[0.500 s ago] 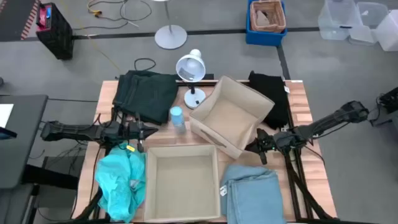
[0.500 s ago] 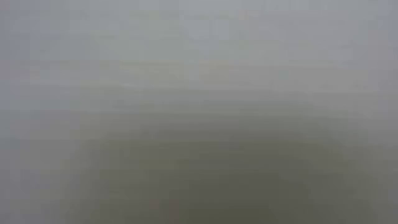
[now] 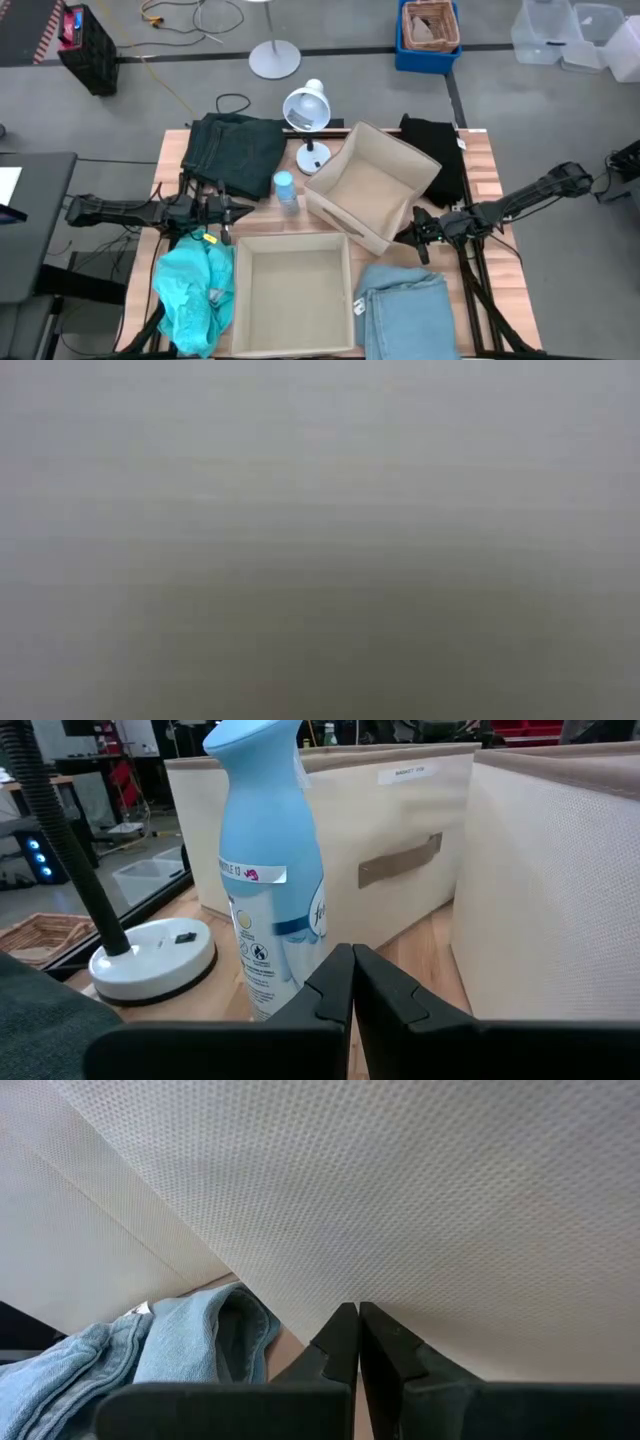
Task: Sort clothes
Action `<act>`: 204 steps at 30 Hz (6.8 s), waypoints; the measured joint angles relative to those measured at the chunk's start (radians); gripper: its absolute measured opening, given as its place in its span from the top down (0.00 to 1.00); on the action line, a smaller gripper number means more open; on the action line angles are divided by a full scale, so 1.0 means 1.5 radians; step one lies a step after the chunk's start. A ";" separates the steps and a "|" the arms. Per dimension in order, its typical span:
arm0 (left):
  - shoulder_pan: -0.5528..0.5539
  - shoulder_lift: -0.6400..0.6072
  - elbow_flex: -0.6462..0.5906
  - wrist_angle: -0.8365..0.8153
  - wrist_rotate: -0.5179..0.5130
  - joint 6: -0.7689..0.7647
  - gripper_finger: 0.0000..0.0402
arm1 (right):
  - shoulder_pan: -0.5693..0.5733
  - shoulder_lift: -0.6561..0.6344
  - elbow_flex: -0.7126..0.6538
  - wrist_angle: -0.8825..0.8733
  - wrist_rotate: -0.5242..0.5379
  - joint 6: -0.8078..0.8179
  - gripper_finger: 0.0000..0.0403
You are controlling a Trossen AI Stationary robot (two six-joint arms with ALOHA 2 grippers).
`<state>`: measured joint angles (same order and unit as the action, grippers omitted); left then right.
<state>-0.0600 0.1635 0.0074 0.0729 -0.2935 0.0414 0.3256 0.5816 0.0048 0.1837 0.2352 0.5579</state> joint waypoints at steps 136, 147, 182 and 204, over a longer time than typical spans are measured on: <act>0.224 0.404 0.523 0.048 -0.122 -0.230 0.98 | -0.781 0.438 0.703 -0.697 0.174 0.236 0.39; 0.223 0.404 0.523 0.048 -0.123 -0.230 0.98 | -0.811 0.612 0.704 -0.595 0.135 0.281 0.39; 0.217 0.404 0.523 0.014 -0.107 -0.323 0.98 | -0.914 0.793 0.704 -0.543 -0.036 0.135 0.41; 0.217 0.404 0.523 -0.009 -0.104 -0.343 0.98 | -0.917 0.770 0.703 -0.592 -0.057 0.023 0.99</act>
<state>0.2649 0.7696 0.7921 0.0601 -0.4488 -0.4729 -1.0503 1.7368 1.0586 -0.7048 0.1499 0.5925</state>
